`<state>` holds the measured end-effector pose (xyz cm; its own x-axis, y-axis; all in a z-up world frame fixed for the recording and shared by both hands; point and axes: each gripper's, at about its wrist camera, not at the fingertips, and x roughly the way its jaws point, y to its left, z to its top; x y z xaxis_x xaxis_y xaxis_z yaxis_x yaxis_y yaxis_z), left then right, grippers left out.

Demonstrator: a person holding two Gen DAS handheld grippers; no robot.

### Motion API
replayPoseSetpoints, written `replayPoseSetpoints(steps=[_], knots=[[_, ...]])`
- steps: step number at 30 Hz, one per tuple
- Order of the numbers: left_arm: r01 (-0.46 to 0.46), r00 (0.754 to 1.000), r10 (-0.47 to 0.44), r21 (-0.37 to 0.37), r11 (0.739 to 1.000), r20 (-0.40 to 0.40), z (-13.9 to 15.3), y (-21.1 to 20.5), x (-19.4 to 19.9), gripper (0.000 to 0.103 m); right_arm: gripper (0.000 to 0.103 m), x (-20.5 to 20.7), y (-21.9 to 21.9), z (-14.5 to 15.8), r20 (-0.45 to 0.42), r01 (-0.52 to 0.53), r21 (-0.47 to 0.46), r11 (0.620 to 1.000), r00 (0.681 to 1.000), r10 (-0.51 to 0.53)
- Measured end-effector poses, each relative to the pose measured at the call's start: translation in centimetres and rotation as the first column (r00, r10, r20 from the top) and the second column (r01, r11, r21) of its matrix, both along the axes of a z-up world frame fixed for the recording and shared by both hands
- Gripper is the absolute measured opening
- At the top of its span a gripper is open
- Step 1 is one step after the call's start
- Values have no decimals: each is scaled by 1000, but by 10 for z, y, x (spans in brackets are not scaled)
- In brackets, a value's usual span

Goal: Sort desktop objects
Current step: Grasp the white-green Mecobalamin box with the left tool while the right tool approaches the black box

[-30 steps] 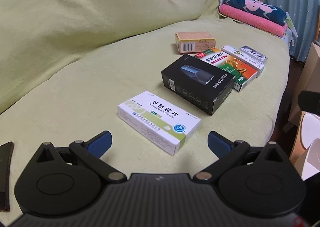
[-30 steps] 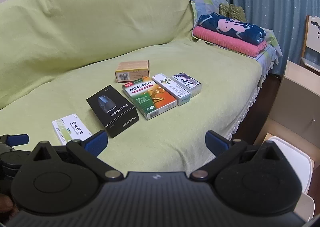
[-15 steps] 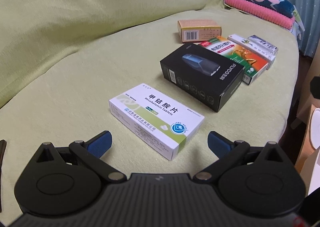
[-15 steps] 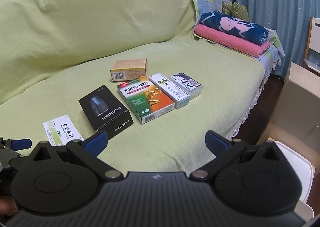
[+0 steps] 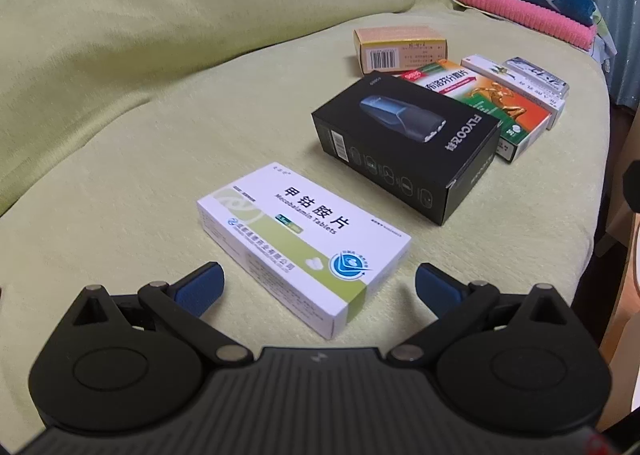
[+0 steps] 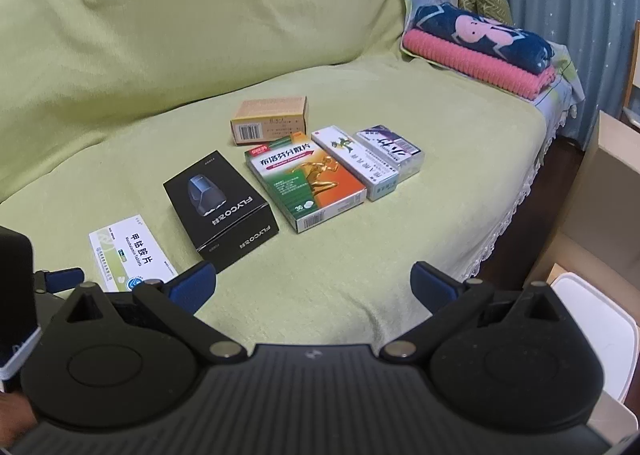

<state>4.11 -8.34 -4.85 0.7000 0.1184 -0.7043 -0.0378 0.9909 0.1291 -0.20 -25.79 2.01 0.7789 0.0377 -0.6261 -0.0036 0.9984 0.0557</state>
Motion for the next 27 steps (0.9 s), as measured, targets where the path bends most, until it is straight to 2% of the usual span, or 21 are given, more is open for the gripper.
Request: replayPoseSetpoints(steps=[15, 22, 27], knots=[[-23, 1000, 23, 36, 999, -9, -10, 17, 4, 103, 103, 6, 2, -2, -14, -12, 2, 1000, 1000, 12], [-102, 995, 101, 61, 993, 16, -6, 45, 3, 102, 102, 7, 4, -3, -14, -11, 4, 1000, 1000, 11], [-142, 990, 141, 43, 989, 10, -1, 60, 4, 101, 103, 7, 7, -3, -8, -16, 5, 1000, 1000, 16]])
